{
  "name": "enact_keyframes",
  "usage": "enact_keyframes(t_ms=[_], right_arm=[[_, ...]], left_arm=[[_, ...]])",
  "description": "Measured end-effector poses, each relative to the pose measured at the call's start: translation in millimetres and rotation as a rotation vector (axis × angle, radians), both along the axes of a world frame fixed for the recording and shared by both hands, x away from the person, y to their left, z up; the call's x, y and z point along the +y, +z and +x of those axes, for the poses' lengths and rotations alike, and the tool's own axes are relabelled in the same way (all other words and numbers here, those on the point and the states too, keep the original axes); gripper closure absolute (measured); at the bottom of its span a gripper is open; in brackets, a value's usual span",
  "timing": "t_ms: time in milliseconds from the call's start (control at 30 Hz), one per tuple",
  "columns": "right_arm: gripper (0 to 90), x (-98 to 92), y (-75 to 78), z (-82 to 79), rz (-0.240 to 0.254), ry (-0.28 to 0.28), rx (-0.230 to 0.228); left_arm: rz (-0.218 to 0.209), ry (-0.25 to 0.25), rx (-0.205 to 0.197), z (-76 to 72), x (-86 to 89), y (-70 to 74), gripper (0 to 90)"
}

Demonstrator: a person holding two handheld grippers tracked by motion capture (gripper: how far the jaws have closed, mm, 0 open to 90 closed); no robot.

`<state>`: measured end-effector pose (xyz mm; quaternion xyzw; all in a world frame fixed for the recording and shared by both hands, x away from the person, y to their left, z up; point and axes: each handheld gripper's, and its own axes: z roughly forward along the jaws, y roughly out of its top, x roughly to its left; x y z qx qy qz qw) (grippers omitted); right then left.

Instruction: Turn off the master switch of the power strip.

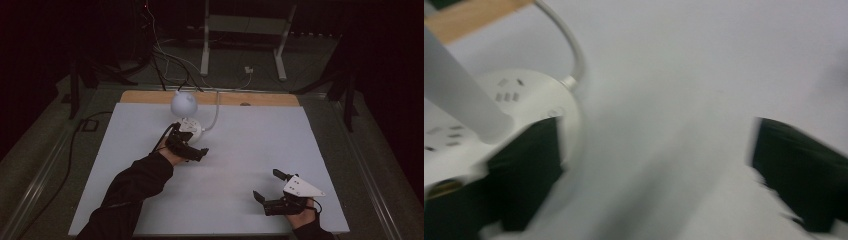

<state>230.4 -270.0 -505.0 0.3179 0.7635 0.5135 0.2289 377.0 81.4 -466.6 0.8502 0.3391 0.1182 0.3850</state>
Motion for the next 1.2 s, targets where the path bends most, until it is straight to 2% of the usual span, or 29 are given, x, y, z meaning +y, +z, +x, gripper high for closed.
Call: enact_keyframes(t_ms=[167,467,567,800,867,1033,1200], right_arm=[[0.0,0.6,-0.5,0.4,-0.004,0.002,0.000],[0.0,1.0,-0.2,0.2,-0.006,0.001,0.000],[0.0,1.3,0.0,0.1,-0.005,0.002,0.000],[0.0,1.5,-0.1,0.0,-0.007,0.003,0.000],[0.0,1.6,-0.1,0.3,-0.008,0.003,0.000],[0.0,2.7,-0.2,0.0,-0.012,0.004,-0.001],[0.0,3.3,-0.5,0.3,-0.015,0.003,-0.002]], left_arm=[[-0.050,-0.023,0.024,-3.7,8.5,2.9,0.3],[-0.088,-0.091,0.036,-15.1,28.7,11.0,0.3],[-0.100,-0.093,0.042,-18.2,37.1,12.6,0.3],[-0.078,-0.108,0.040,-30.2,57.6,13.2,0.3],[-0.086,-0.108,0.046,-33.9,62.2,13.1,0.3],[-0.071,-0.120,0.033,-45.9,72.3,11.8,0.3],[-0.073,-0.109,0.037,-55.4,84.4,7.5,0.3]])
